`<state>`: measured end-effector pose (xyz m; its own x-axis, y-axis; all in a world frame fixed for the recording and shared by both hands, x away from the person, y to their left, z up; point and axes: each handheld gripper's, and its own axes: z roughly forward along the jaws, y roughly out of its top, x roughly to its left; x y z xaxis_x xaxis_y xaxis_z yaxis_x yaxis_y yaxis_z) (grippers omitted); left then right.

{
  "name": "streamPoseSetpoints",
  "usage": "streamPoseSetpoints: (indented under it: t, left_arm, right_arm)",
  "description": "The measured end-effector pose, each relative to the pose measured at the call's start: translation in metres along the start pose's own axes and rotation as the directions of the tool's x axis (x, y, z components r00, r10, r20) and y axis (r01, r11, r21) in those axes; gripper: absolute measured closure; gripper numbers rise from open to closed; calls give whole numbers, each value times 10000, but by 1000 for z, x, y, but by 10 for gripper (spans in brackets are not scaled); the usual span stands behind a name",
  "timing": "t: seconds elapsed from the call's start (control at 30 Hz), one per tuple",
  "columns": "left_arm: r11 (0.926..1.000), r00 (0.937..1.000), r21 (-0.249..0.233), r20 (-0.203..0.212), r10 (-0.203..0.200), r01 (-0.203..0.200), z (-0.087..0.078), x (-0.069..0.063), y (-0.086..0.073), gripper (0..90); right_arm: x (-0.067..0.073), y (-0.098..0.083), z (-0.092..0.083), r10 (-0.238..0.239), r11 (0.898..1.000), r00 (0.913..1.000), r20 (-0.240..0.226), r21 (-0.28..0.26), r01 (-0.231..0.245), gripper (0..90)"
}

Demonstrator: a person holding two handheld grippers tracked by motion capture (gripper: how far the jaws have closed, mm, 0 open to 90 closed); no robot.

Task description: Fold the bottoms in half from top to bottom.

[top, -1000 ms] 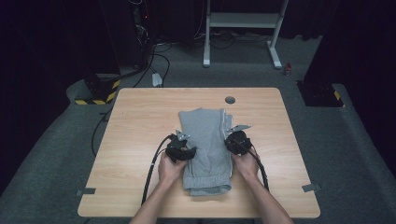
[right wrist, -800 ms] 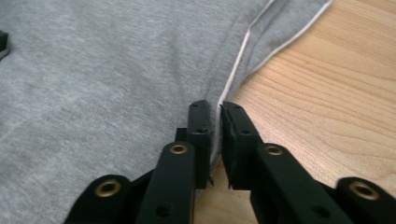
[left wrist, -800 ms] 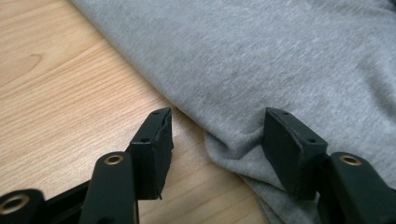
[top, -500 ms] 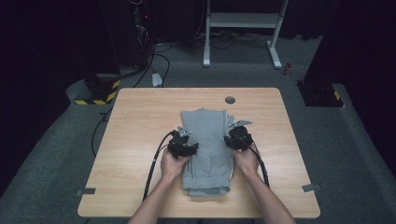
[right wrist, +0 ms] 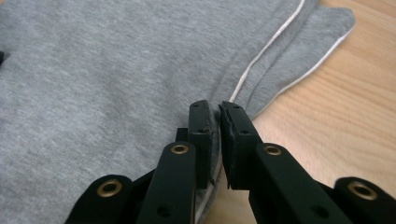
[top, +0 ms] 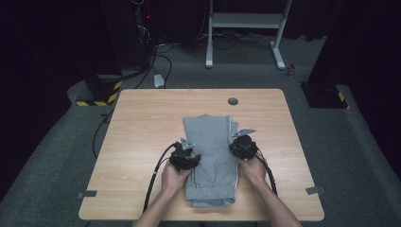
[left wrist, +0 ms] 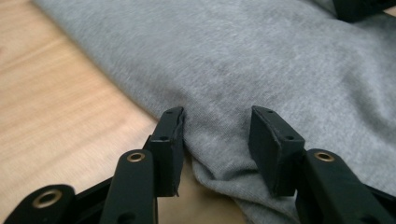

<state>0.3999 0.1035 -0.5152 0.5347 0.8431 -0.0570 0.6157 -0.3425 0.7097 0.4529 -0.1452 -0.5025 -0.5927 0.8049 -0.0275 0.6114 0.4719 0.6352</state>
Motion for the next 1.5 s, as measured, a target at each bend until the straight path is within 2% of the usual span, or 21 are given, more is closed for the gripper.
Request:
streamPoseSetpoints:
  t: [0.13, 0.2, 0.27, 0.33, 0.37, 0.47, 0.53, 0.63, 0.73, 0.8, 0.83, 0.93, 1.03, 1.2, 1.23, 1.3, 1.4, 1.5]
  left_arm:
    - [9996, 9996, 196, 233, 182, -186, -8, -12, -6, 551]
    - [9997, 9996, 234, 274, 54, -61, -9, -12, -5, 497]
    - [9999, 9996, 131, 281, 50, -53, -10, -7, -1, 457]
    - [9999, 9998, -87, 190, -108, 109, -9, -2, 2, 434]
    - [9990, 9995, -344, 111, -282, 286, -8, 2, 5, 429]
    - [9974, 9988, -534, -126, -483, 476, -2, 10, 14, 424]
    - [9976, 9986, -514, -247, -473, 459, 4, 13, 19, 424]
    - [9996, 9984, -224, -537, -193, 181, 14, 14, 22, 425]
    - [9998, 9981, -143, -603, -159, 151, 19, 17, 21, 427]
    - [9999, 9971, -109, -751, -114, 106, 19, 18, 21, 426]
    - [9999, 9961, -102, -879, -61, 52, 20, 19, 21, 426]
    - [9996, 9970, -64, -726, -272, 268, 22, 23, 21, 414]
    - [9999, 9976, -166, -685, -60, 49, 16, 20, 24, 412]
    - [9990, 9997, -451, 224, -32, 43, -12, 5, 17, 386]
    - [9988, 9991, -479, 419, -16, 36, -17, 0, 12, 380]
    - [9990, 9971, -307, 680, 338, -318, -25, -12, 0, 378]
    - [9972, 9946, 9, 730, 740, -742, -30, -22, -15, 374]
    - [9962, 9948, 171, 562, 845, -856, -30, -24, -23, 375]
  right_arm:
    - [-1, -11, -9, -136, 9999, 9997, -199, -49, 135, 824]
    - [1, -13, -13, -162, 9999, 9997, -175, -52, 161, 809]
    - [1, -12, -16, -198, 9996, 9996, -210, -191, 194, 784]
    - [-1, -8, -19, -46, 9991, 9996, -286, -423, 34, 749]
    - [-1, -6, -19, 20, 9984, 9997, -258, -559, -35, 737]
    - [-3, 7, -13, 324, 9969, 9992, -249, -711, -341, 723]
    - [-4, 14, -4, 486, 9972, 9987, -147, -570, -493, 722]
    - [-8, 22, 8, 714, 9969, 9973, 197, -359, -706, 740]
    - [-14, 23, 17, 522, 9985, 9962, 699, 107, -531, 839]
    - [-20, 19, 18, 418, 9982, 9938, 1027, 385, -459, 899]
    - [-23, 17, 17, 436, 9982, 9935, 1056, 365, -477, 900]
    - [-29, 14, 12, 537, 9976, 9912, 1214, 365, -585, 898]
    - [-26, 10, -2, 640, 9976, 9945, 826, -308, -617, 842]
    - [-3, -7, -29, 114, 9960, 9999, -54, -891, -118, 690]
    - [1, -12, -33, 72, 9958, 9996, -268, -914, -97, 660]
    - [10, -24, -41, -77, 9953, 9989, -458, -965, 32, 615]
    - [22, -40, -46, -267, 9961, 9972, -699, -863, 207, 590]
    - [29, -50, -44, -391, 9973, 9974, -612, -648, 351, 572]
